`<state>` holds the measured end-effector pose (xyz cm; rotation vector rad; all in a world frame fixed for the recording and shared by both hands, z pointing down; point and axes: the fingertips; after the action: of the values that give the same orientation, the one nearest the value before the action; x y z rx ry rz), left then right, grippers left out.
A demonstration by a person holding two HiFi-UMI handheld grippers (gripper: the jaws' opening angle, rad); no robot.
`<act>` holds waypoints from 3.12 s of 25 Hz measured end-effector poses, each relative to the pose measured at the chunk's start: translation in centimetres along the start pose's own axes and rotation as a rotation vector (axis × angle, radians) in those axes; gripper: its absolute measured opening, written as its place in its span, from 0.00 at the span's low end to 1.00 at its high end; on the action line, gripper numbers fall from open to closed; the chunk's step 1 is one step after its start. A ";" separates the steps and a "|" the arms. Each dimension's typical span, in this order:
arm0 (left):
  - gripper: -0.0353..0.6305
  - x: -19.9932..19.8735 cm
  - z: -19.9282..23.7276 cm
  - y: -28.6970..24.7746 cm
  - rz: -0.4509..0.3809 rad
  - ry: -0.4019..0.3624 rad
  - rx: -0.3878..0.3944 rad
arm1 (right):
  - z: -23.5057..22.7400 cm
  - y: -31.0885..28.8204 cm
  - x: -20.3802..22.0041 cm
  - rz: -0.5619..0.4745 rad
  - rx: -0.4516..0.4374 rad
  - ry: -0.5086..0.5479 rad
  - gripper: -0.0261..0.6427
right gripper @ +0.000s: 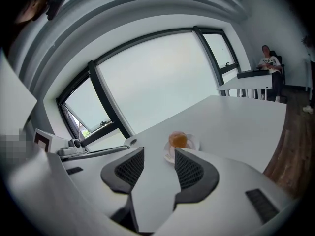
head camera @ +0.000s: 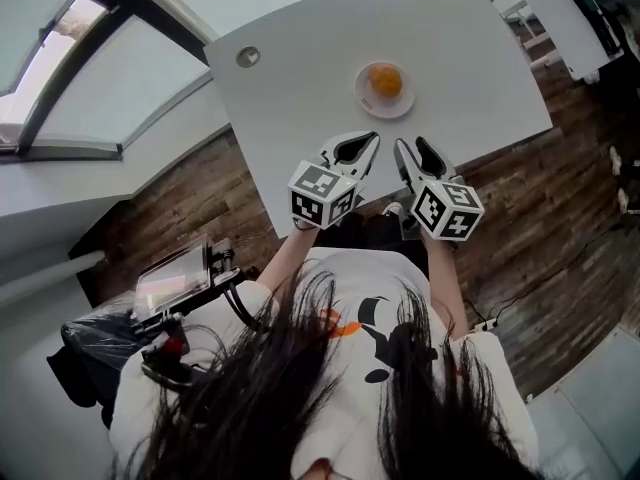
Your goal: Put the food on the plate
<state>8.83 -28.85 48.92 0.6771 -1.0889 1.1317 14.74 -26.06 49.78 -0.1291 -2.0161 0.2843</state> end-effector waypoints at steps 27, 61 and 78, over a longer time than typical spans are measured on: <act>0.06 2.5 -17.7 1.3 -0.035 -0.125 -0.001 | -4.1 17.2 -1.8 -0.100 -0.087 -0.055 0.34; 0.06 12.2 -30.5 19.0 0.007 -0.115 -0.242 | 1.1 32.1 8.6 0.012 -0.258 -0.070 0.34; 0.06 15.3 -35.4 35.9 -0.055 -0.091 -0.247 | 12.5 42.8 17.2 0.028 -0.249 -0.057 0.34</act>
<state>-12.66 19.27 47.24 0.5639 -1.2554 0.9077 -5.52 17.23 48.50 -0.3090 -2.1020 0.0538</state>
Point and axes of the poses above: the fingertips, and each gripper's own axes: y backward along the fingers, z to its left, x out of its underside, and after that the axes turned 13 degrees about -z, right-handed
